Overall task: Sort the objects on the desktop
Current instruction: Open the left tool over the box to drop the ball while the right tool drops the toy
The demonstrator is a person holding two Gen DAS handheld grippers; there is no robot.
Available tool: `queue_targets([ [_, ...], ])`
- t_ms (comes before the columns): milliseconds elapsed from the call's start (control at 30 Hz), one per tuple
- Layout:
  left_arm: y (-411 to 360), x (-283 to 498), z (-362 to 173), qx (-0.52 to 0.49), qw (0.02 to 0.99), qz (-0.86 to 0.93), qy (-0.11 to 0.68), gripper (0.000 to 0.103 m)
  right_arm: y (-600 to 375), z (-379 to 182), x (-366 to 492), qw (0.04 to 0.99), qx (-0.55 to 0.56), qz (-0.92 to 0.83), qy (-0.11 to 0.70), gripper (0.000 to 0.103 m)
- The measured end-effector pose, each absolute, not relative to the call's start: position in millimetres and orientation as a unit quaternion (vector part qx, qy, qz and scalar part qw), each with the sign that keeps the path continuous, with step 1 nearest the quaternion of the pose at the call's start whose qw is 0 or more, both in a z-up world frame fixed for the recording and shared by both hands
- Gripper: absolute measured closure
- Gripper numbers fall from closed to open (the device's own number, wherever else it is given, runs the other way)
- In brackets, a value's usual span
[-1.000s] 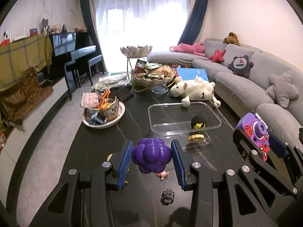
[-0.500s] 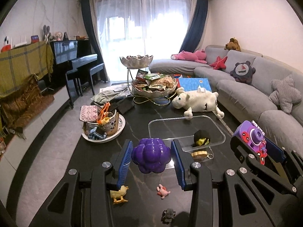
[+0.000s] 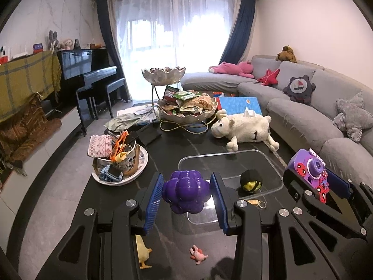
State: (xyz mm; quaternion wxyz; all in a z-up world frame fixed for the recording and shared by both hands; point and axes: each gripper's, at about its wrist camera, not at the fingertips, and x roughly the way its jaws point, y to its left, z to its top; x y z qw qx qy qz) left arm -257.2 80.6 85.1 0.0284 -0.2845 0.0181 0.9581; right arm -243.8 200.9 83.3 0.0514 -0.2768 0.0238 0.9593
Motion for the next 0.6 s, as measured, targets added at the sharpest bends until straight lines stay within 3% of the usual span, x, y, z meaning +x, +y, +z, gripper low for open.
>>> queue_targets([
  [600, 102, -332, 64, -0.326, 0.024, 0.945, 0.029, 0.066, 218, 64, -321, 0.037, -0.320, 0.947, 0.008, 0.051],
])
